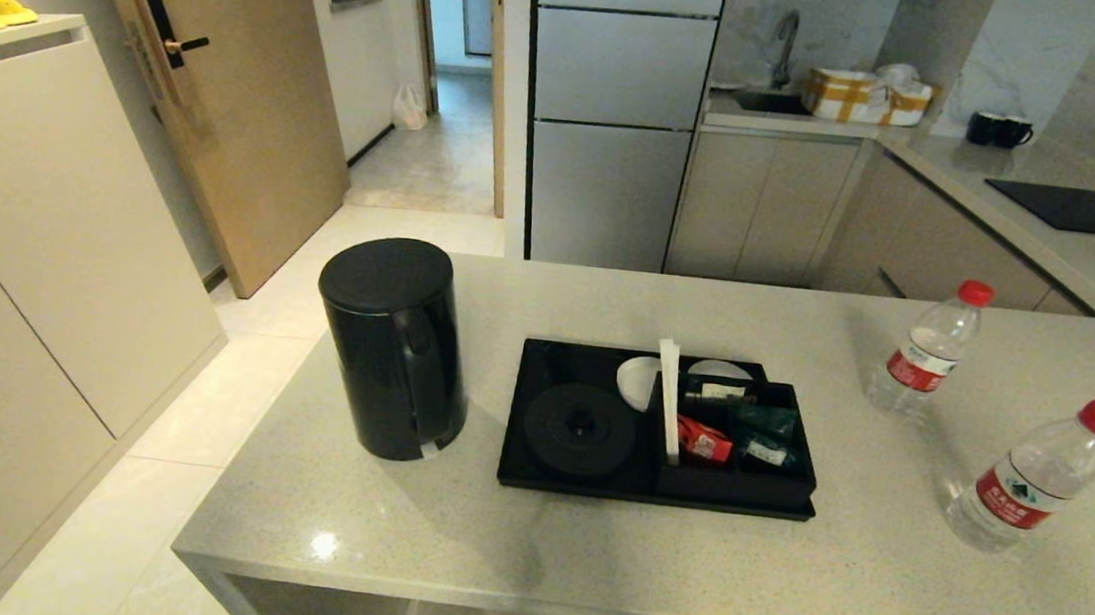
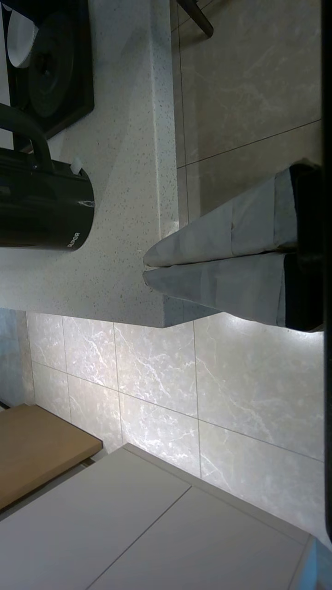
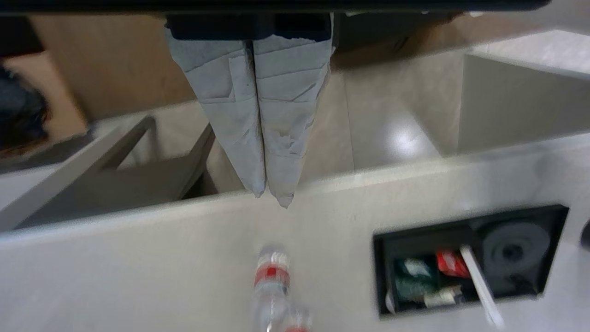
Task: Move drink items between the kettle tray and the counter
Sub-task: Return the bottled water to its original position
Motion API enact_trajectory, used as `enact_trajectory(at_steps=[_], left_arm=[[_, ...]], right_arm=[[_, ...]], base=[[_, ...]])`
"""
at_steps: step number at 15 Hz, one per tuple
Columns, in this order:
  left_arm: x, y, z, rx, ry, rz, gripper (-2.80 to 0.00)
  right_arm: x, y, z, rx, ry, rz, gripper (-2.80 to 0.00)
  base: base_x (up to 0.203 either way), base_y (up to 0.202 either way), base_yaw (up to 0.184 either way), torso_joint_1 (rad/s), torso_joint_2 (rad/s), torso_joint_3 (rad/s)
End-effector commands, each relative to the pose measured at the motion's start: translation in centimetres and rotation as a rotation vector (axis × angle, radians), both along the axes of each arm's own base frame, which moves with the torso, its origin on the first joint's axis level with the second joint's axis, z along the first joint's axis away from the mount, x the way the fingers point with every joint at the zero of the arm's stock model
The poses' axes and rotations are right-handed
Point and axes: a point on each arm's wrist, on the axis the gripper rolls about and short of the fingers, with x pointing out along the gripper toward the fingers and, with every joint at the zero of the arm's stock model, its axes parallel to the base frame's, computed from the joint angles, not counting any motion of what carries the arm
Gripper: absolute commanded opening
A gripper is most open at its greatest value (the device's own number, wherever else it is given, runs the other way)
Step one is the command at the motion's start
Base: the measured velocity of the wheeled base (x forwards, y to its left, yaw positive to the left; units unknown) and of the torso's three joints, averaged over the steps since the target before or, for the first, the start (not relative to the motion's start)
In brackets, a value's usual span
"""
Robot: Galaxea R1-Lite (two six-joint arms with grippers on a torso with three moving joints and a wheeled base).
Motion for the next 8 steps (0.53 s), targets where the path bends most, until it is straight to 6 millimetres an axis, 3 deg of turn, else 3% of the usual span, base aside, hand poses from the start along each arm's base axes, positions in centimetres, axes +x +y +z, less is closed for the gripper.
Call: enact_trajectory(at_steps=[1,4,6,8], left_arm=[[0.0,0.0,0.0,0.000,0.000,0.000,-2.80],[0.0,0.0,0.0,0.001,0.002,-0.001,-2.80],[0.0,0.0,0.0,0.000,0.000,-0.001,-2.80],[0.0,0.0,0.0,0.001,0.000,-0.001,-2.80]], right_arm=[[0.2,-0.2,-0.9,0.005,0.011,0.017,-2.80],[0.5,-1.8,-2.0,-0.028,-0.020,0.131,-2.80],[-1.3,-1.6,-5.2,-0.049,-0.076,0.118,-2.80],[-1.4,-1.4,-8.2,-0.007,-0.074,0.090,-2.80]], base=[[0.000,0.000,0.000,0.000,0.00,0.000],[0.000,0.000,0.000,0.000,0.00,0.000],[0.000,0.000,0.000,0.000,0.00,0.000],[0.000,0.000,0.000,0.000,0.00,0.000]])
